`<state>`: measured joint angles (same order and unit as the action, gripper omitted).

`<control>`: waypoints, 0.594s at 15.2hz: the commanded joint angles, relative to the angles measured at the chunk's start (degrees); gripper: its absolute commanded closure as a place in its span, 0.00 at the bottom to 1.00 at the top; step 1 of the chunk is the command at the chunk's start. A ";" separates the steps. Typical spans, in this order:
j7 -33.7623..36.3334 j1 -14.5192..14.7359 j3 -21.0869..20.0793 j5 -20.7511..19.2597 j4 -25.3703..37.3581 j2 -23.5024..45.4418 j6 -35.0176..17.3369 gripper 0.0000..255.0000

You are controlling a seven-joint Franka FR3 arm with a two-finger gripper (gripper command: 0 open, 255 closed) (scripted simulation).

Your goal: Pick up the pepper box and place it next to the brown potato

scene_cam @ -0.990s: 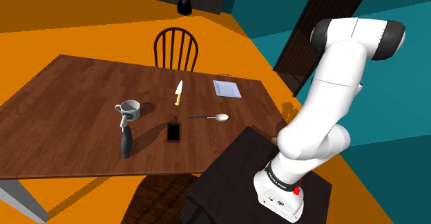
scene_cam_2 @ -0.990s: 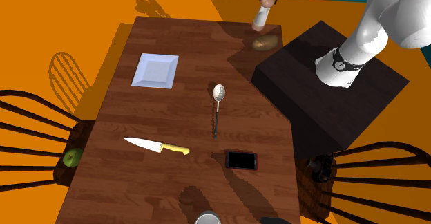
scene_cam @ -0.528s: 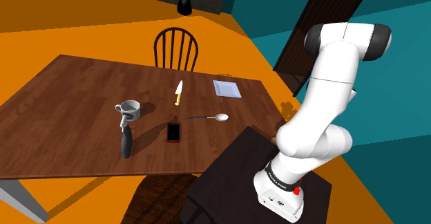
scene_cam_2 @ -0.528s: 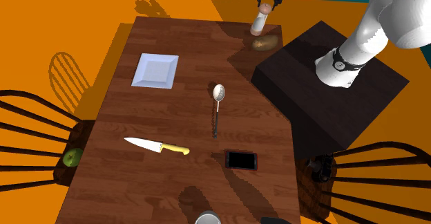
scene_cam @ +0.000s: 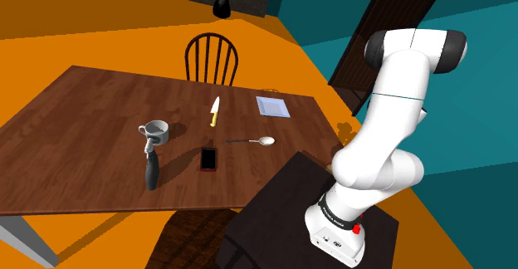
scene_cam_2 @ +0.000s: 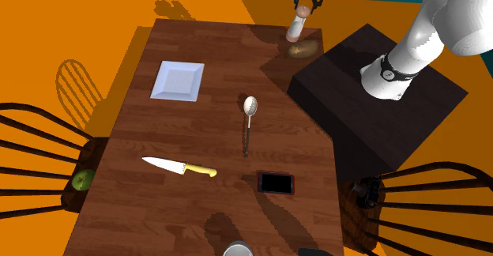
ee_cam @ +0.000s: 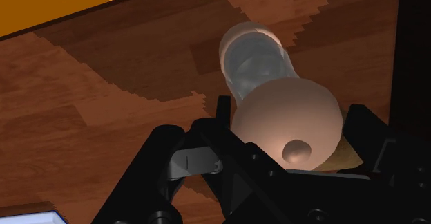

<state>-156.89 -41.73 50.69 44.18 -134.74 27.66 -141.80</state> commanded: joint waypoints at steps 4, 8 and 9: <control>-0.01 -0.01 0.00 0.01 0.01 0.00 0.00 0.00; 1.59 1.68 2.30 -2.46 -0.31 -1.77 0.95 0.00; 3.23 3.48 4.71 -4.97 -0.53 -3.54 1.93 0.00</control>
<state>-154.92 -39.53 53.71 41.14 -135.16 25.38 -140.60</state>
